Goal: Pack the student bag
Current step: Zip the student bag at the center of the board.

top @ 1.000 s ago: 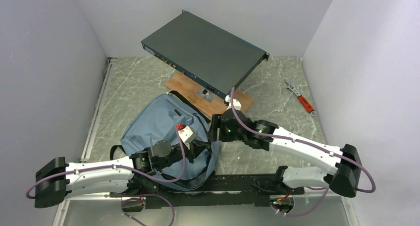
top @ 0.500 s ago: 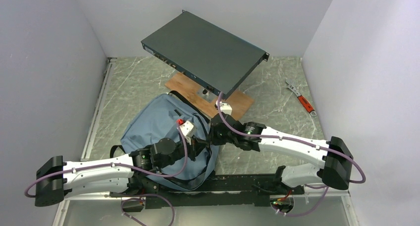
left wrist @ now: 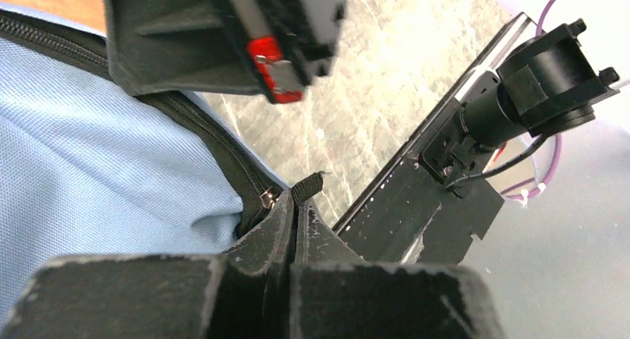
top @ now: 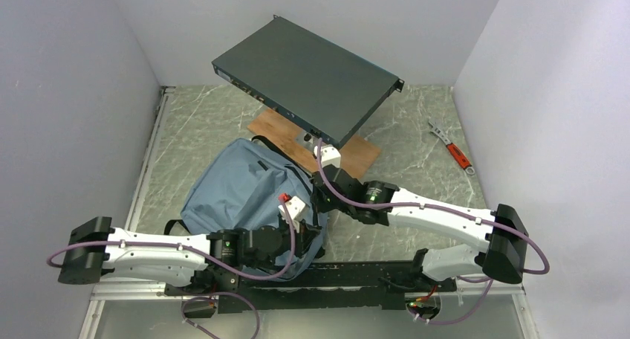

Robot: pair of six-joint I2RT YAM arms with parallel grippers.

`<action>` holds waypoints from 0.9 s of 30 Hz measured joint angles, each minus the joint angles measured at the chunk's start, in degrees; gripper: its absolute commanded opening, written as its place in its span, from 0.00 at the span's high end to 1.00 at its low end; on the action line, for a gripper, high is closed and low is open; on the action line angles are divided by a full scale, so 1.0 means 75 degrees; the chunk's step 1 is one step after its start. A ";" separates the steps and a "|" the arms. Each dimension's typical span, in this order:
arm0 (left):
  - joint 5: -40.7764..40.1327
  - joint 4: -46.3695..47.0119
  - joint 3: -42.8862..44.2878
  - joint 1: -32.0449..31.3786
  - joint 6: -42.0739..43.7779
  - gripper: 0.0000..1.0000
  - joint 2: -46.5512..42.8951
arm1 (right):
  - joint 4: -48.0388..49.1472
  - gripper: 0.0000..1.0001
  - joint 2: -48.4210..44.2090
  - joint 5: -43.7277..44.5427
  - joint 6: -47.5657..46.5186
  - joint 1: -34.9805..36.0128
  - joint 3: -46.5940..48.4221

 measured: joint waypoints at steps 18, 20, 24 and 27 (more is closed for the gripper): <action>-0.0839 -0.2124 0.0458 -0.0947 -0.0114 1.00 -0.0405 | -0.0044 0.36 0.0358 0.0221 -0.2171 -0.0289 0.0484; -0.0833 -0.2124 0.0458 -0.0985 -0.0058 1.00 -0.0434 | -0.0367 0.31 0.0280 0.0420 -0.1580 0.0015 0.0603; -0.0714 -0.2008 0.0458 -0.0997 0.0192 1.00 -0.0393 | -0.0898 0.25 -0.0344 0.0589 -0.0047 0.0933 0.0545; -0.0568 -0.1862 0.0466 -0.0997 0.0434 1.00 -0.0233 | -0.0909 0.21 -0.1224 0.0603 0.1105 0.1116 0.0070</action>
